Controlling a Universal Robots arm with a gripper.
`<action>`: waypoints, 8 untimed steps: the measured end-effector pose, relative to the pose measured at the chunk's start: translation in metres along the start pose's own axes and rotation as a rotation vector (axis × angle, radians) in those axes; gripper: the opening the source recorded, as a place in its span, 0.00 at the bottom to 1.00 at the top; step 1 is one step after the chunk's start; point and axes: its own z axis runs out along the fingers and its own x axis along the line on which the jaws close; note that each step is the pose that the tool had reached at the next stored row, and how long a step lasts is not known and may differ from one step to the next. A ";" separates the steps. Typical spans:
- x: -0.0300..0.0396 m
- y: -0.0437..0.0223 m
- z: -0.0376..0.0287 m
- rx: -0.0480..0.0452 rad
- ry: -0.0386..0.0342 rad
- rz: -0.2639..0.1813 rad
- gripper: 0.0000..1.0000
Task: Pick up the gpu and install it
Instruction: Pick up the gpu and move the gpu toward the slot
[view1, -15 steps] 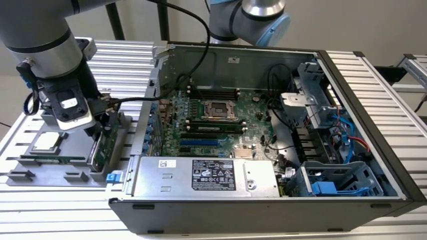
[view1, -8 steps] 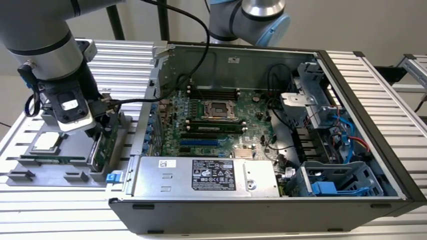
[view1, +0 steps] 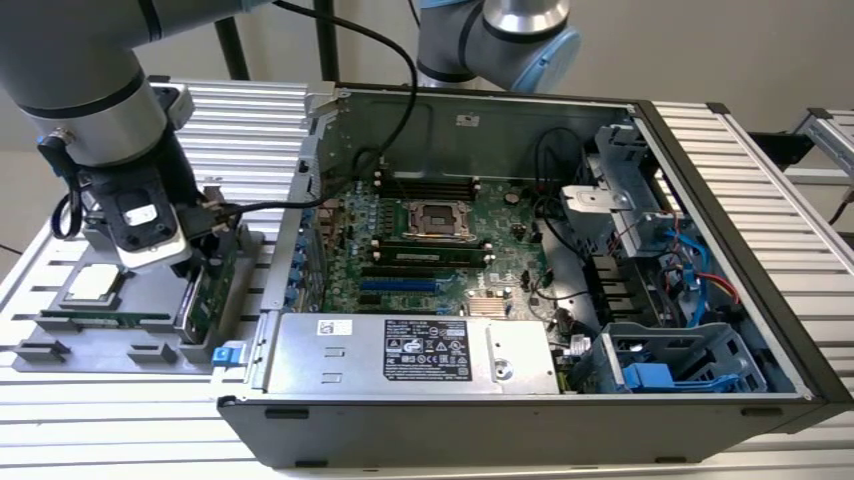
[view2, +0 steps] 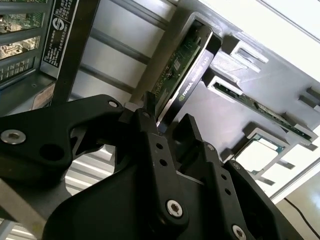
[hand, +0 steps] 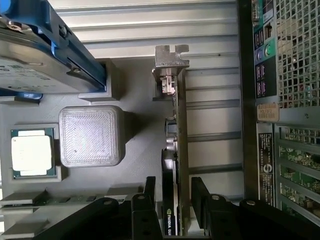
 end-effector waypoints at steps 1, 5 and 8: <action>0.0001 0.0000 0.0008 0.0001 0.0000 0.000 1.00; 0.0003 -0.0002 0.0039 0.0001 0.0001 -0.001 1.00; 0.0004 -0.0003 0.0059 0.0000 0.0001 -0.002 1.00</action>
